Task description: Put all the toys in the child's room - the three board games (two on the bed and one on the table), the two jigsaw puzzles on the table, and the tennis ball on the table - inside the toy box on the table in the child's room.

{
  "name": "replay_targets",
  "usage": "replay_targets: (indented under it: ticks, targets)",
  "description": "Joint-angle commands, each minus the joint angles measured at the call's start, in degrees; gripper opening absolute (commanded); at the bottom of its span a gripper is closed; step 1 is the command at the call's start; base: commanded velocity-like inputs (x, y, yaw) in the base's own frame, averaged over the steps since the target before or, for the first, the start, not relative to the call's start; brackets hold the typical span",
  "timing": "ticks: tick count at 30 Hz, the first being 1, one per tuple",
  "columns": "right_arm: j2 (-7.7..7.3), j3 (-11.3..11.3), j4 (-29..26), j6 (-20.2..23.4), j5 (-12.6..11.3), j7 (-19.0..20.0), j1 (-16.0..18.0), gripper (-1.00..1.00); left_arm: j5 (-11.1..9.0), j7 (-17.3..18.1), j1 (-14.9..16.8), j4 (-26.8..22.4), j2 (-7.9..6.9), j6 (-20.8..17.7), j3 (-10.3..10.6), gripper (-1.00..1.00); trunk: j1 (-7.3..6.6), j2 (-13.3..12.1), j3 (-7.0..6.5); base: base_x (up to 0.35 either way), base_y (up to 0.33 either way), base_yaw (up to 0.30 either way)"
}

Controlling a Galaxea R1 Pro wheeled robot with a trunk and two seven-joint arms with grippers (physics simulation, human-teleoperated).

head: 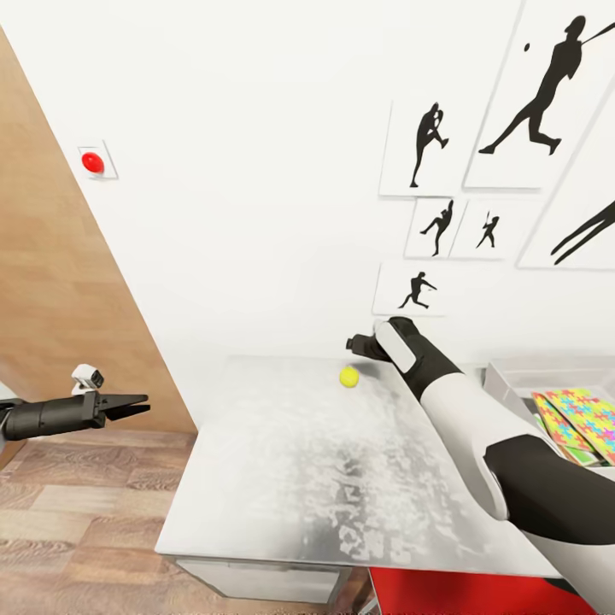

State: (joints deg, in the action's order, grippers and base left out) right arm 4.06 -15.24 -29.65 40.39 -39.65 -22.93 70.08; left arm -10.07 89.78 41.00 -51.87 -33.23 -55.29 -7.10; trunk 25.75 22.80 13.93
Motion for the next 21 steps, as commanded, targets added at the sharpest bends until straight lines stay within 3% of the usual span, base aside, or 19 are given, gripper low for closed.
replay_targets:
  ticks: [1,7,11,16,21]
  targets:
    - [-0.10,-0.3,-0.1,0.1,-0.6,-0.5,0.1,1.00,0.0,0.2,0.0,0.0,-0.19,-0.6,0.0,1.00,0.03,0.1,0.21,0.000,0.000,0.000]
    - [-0.19,-0.4,-0.1,0.2,-0.6,-0.5,0.4,1.00,-0.3,0.2,0.0,-0.2,-0.48,-0.6,-0.1,1.00,0.03,0.1,0.78,0.000,0.000,0.000]
    - [-0.25,-0.4,-0.1,0.2,-0.6,-0.5,0.5,1.00,-1.7,0.2,0.0,-0.2,-0.77,-0.7,-0.1,1.00,0.03,0.1,1.16,0.000,0.000,0.000]
    - [-0.28,-0.5,-0.1,0.2,-0.6,-0.5,0.5,1.00,-4.8,0.2,0.0,0.0,-3.47,-0.6,0.0,1.00,0.03,0.1,1.63,0.000,0.000,0.000]
    - [-0.34,-0.5,-0.1,0.2,-0.6,-0.5,0.6,1.00,-5.5,0.2,-0.2,0.4,-5.41,-0.6,0.0,1.00,0.03,0.1,2.10,0.000,0.000,0.000]
